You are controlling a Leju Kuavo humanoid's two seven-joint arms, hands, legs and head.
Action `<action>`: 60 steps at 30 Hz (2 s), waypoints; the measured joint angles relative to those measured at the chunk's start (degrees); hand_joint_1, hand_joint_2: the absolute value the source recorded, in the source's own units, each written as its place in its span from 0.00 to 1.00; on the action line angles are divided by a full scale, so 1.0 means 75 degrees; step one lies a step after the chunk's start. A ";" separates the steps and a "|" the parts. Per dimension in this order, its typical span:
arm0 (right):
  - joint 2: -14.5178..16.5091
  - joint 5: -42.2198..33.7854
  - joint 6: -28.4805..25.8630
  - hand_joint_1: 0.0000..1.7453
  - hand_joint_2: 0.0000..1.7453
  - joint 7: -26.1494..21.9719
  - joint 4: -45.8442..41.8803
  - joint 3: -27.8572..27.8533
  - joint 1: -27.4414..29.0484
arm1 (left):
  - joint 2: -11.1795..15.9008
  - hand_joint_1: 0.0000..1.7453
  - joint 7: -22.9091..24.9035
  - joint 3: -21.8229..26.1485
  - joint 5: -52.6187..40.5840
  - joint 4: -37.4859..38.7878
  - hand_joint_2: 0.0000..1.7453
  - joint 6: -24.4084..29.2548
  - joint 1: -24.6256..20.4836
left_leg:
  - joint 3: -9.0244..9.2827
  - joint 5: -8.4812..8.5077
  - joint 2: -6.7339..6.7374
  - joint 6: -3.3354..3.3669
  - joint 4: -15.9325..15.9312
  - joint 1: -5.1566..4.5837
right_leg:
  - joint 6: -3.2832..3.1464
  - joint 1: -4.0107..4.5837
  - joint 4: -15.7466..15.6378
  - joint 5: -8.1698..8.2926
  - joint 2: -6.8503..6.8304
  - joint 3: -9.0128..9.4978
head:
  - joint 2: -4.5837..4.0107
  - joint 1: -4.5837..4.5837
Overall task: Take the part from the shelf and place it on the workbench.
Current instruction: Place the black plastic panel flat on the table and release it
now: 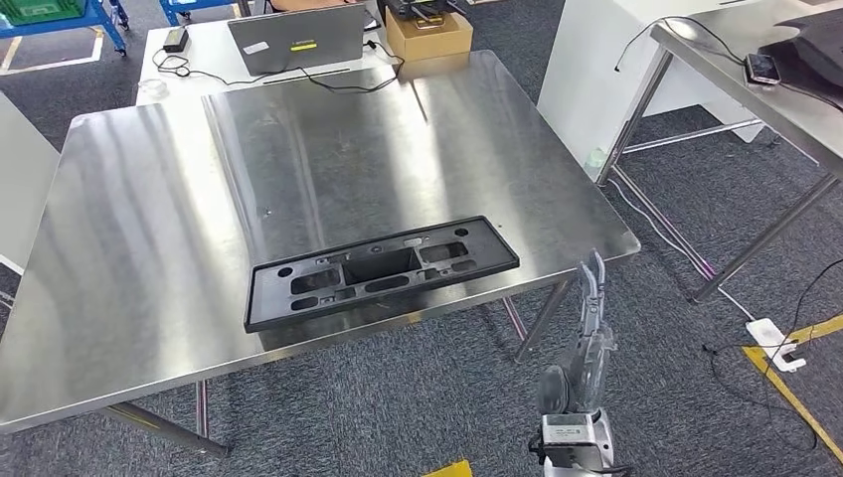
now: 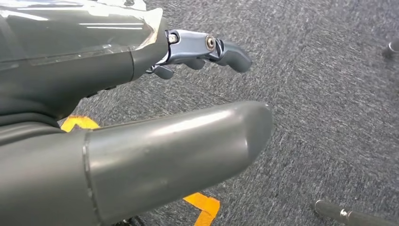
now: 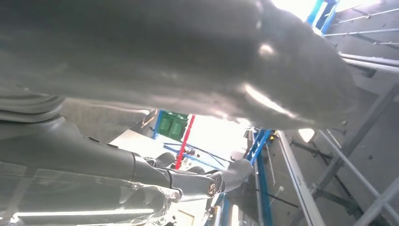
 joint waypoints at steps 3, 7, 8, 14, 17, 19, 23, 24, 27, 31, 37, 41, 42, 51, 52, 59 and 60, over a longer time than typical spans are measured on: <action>0.0017 0.0126 0.0145 0.00 0.00 0.0009 -0.0130 -0.0051 0.0123 | 0.0007 0.00 0.0071 0.0017 0.0013 -0.0013 0.00 0.0027 -0.0001 | -0.0065 -0.0012 -0.0028 -0.0127 0.0085 0.0003 | -0.0139 -0.0007 -0.0062 0.0057 -0.0005 -0.0034 | 0.0000 0.0001; 0.0060 0.0250 0.0311 0.00 0.00 0.0037 -0.0174 -0.0056 0.0201 | -0.0005 0.00 0.0126 0.0110 0.0083 -0.0013 0.00 0.0177 -0.0019 | -0.0511 -0.0960 0.0264 -0.0303 0.1190 0.0095 | -0.0397 -0.0045 -0.0070 0.0220 -0.0128 -0.0225 | 0.0000 -0.0024; 0.0065 0.0286 0.0348 0.00 0.00 0.0063 -0.0167 -0.0057 0.0211 | -0.0009 0.00 0.0134 0.0137 0.0088 -0.0013 0.00 0.0223 -0.0026 | -0.0676 -0.1247 0.0299 -0.0345 0.1677 0.0116 | -0.0420 -0.0036 -0.0067 0.0268 -0.0163 -0.0298 | 0.0000 -0.0029; 0.0093 0.0554 0.0536 0.00 0.00 0.0536 0.0386 -0.0099 0.0067 | -0.0032 0.00 0.0191 0.0214 0.0076 -0.0032 0.00 0.0323 -0.0063 | 0.0486 -0.0739 0.0376 -0.0412 0.0490 0.0207 | -0.0258 -0.0033 -0.0041 0.0558 -0.0280 -0.0621 | 0.0000 -0.0026; 0.0160 0.0662 0.0607 0.00 0.00 0.0717 0.1193 -0.0222 -0.0185 | -0.0049 0.00 0.0198 0.0239 0.0034 -0.0042 0.00 0.0299 -0.0098 | 0.0714 -0.0673 0.0351 -0.0292 -0.0044 0.0136 | -0.0086 -0.0001 -0.0078 0.0714 -0.0309 -0.0639 | 0.0000 0.0006; 0.0208 0.0795 0.0607 0.00 0.00 0.0867 0.1894 -0.0361 -0.0371 | -0.0068 0.00 0.0200 0.0264 -0.0005 -0.0047 0.00 0.0296 -0.0107 | 0.0605 -0.0550 0.0352 -0.0148 -0.0085 0.0122 | -0.0004 0.0008 -0.0067 0.0726 -0.0301 -0.0704 | 0.0000 0.0020; 0.0255 0.1059 0.0558 0.00 0.00 0.1093 0.3829 -0.0727 -0.0802 | -0.0095 0.00 0.0203 0.0340 -0.0075 -0.0071 0.00 0.0354 -0.0125 | 0.0261 -0.0200 0.0369 0.0094 -0.0116 0.0075 | -0.0171 0.0013 0.1320 -0.0360 -0.0229 -0.1188 | 0.0000 0.0049; 0.0257 0.1089 0.0536 0.00 0.00 0.1113 0.4409 -0.0831 -0.0944 | -0.0101 0.00 0.0203 0.0361 -0.0081 -0.0074 0.00 0.0381 -0.0125 | 0.0164 -0.0124 0.0366 0.0106 -0.0109 0.0049 | -0.0161 0.0016 0.1761 -0.0556 -0.0220 -0.1268 | 0.0000 0.0050; 0.0256 0.1152 0.0404 0.00 0.00 0.1105 0.6226 -0.1173 -0.1407 | -0.0133 0.00 0.0203 0.0419 -0.0103 -0.0074 0.00 0.0444 -0.0124 | -0.0063 0.0087 0.0340 0.0119 -0.0088 -0.0042 | -0.0030 0.0044 0.1642 -0.0416 -0.0193 -0.0773 | 0.0000 0.0053; 0.0208 0.1433 -0.0025 0.00 0.00 0.1853 0.8355 -0.1593 -0.1992 | -0.0179 0.00 0.0208 0.0526 -0.0163 -0.0078 0.00 0.0566 -0.0125 | -0.0238 0.0306 0.0320 0.0031 -0.0056 -0.0103 | -0.0151 0.0156 -0.0231 -0.0196 -0.0144 0.0428 | 0.0000 0.0047; 0.0004 0.0938 0.0259 0.00 0.00 0.3286 1.0172 -0.2251 -0.2168 | -0.0205 0.00 0.0297 0.0630 -0.0255 -0.0080 0.00 0.0737 -0.0074 | -0.0546 -0.0463 0.0312 -0.0235 0.0655 -0.0012 | -0.0465 0.0027 -0.0373 0.0134 -0.0235 0.0142 | 0.0000 0.0018; -0.0139 0.0758 0.0376 0.00 0.00 0.4269 1.0901 -0.2889 -0.2058 | -0.0204 0.00 0.0445 0.0676 -0.0372 -0.0080 0.00 0.0829 -0.0066 | -0.0652 -0.1060 0.0342 -0.0431 0.1982 0.0154 | -0.0418 0.0005 -0.0329 0.0434 -0.0303 -0.0232 | 0.0000 -0.0004; -0.0177 0.0784 0.0369 0.00 0.00 0.4558 1.1036 -0.2985 -0.2015 | -0.0207 0.00 0.0485 0.0685 -0.0407 -0.0080 0.00 0.0852 -0.0062 | -0.0458 -0.0824 0.0350 -0.0474 0.1868 0.0207 | -0.0371 -0.0017 -0.0288 0.0500 -0.0313 -0.0343 | 0.0000 -0.0004; -0.0401 0.1116 -0.0096 0.00 0.00 0.5425 1.1580 -0.3321 -0.1721 | -0.0267 0.00 0.0587 0.0690 -0.0717 -0.0091 0.00 0.0693 -0.0041 | 0.0466 -0.0531 0.0369 -0.0052 0.0034 0.0117 | 0.0060 -0.0018 0.0264 0.0517 -0.0273 -0.0937 | 0.0000 0.0028; -0.0410 0.1150 -0.0123 0.00 0.00 0.5425 1.1611 -0.3321 -0.1710 | -0.0271 0.00 0.0590 0.0690 -0.0728 -0.0093 0.00 0.0686 -0.0041 | 0.0364 -0.0429 0.0387 0.0031 0.0027 0.0113 | -0.0004 -0.0026 0.0631 0.0159 -0.0246 -0.1062 | 0.0000 0.0041; -0.0477 0.1132 -0.0298 0.00 0.00 0.5084 1.1678 -0.3338 -0.1726 | -0.0298 0.00 0.0605 0.0672 -0.0870 -0.0098 0.00 0.0559 -0.0031 | -0.0451 0.0283 0.0396 0.0070 0.0059 -0.0022 | 0.0083 0.0070 0.1289 -0.0275 -0.0163 -0.0146 | 0.0000 0.0064; -0.0487 0.1066 -0.0300 0.00 0.00 0.4941 1.1677 -0.3365 -0.1750 | -0.0308 0.00 0.0607 0.0657 -0.0907 -0.0098 0.00 0.0516 -0.0030 | -0.0511 0.0375 0.0391 0.0045 0.0065 -0.0041 | 0.0012 0.0115 0.0613 -0.0326 -0.0158 0.0344 | 0.0000 0.0071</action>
